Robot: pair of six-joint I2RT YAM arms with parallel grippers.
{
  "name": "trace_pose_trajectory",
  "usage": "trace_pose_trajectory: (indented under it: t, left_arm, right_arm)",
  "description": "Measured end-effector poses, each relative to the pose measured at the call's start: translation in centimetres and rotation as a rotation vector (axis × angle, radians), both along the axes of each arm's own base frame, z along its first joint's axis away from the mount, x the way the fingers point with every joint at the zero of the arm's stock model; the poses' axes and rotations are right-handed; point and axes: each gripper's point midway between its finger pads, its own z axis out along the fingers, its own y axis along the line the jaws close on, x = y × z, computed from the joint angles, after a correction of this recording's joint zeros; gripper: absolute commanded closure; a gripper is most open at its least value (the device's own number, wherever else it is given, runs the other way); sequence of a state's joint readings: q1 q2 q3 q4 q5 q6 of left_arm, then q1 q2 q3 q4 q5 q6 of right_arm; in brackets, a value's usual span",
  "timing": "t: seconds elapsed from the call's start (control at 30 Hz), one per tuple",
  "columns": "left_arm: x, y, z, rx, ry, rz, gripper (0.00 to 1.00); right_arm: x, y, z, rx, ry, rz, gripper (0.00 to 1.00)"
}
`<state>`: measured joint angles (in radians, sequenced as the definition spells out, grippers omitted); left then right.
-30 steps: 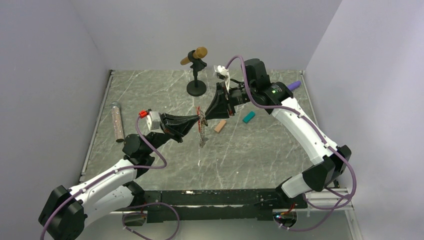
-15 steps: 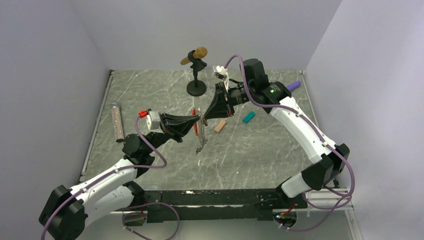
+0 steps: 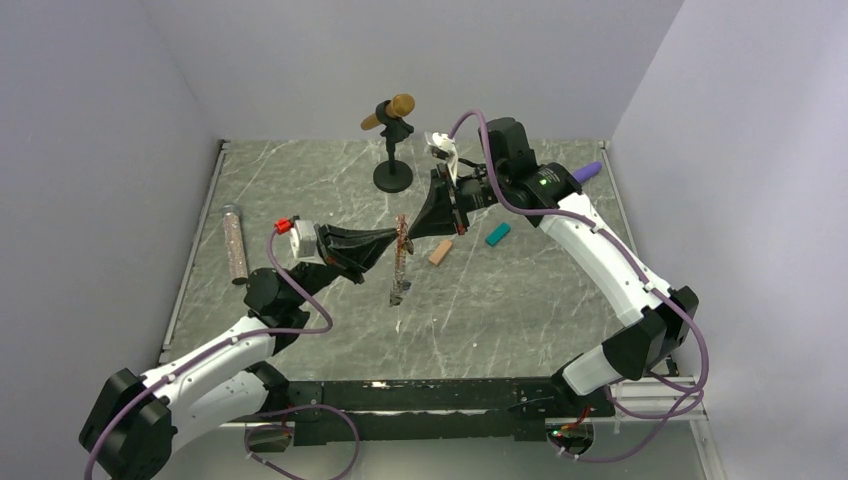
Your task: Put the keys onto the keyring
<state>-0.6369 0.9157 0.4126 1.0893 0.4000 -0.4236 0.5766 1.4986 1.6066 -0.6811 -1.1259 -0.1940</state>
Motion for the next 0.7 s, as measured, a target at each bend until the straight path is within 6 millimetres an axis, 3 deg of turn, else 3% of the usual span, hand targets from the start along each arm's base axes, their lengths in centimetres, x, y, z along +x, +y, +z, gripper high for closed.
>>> trace_pose_trajectory:
  t: [0.53, 0.7]
  left_arm:
    - [0.5, -0.2, 0.6, -0.079, 0.002, -0.042, 1.0]
    - [0.4, -0.4, 0.4, -0.078, 0.008, -0.06, 1.0]
  right_arm:
    - [-0.7, -0.1, -1.5, -0.021, 0.089, 0.016, 0.99]
    - [-0.5, -0.3, -1.5, -0.018, 0.089, 0.01, 0.72]
